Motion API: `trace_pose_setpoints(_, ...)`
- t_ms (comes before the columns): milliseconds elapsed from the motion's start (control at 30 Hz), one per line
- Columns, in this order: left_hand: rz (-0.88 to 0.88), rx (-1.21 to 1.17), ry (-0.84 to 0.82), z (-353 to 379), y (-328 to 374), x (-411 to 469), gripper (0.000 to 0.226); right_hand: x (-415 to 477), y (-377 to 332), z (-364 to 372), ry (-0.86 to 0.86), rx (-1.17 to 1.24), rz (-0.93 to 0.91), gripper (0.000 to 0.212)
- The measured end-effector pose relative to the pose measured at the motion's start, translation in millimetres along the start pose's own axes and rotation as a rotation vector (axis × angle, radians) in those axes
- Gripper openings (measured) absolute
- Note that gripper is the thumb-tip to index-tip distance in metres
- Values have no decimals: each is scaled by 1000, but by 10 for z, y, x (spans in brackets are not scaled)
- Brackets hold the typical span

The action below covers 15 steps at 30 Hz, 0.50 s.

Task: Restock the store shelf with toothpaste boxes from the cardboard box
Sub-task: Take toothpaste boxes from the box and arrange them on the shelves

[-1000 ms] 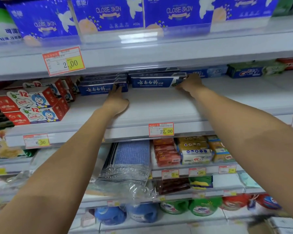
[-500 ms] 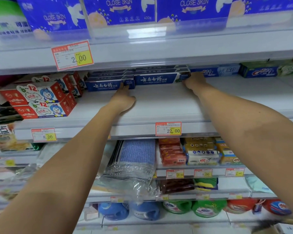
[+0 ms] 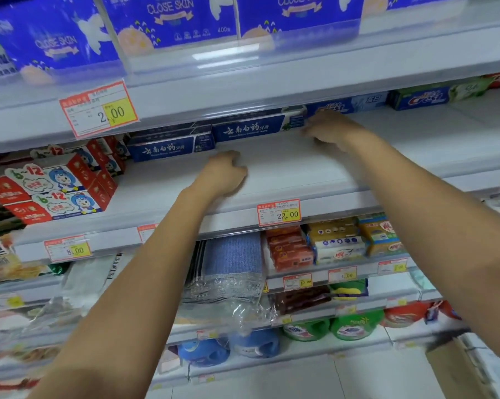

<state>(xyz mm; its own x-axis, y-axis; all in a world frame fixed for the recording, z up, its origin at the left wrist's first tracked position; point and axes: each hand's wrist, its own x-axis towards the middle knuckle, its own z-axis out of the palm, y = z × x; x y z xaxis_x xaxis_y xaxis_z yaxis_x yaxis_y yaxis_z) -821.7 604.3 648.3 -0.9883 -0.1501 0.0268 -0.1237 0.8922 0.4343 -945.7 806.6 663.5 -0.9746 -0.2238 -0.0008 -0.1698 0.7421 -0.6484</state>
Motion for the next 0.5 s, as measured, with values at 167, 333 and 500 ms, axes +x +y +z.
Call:
trace_pose_setpoints(167, 377, -383, 147, 510, 717, -488, 27, -969, 375, -314, 200, 98, -225, 32)
trace_pose_setpoints(333, 559, -579, 138, 1068, 1457, -1048, 14, -1863, 1214, -604, 487, 238, -144, 37)
trace_pose_setpoints(500, 649, -525, -45, 1939, 2200, -1394, 51, -2697, 2525, -830, 396, 120, 122, 58)
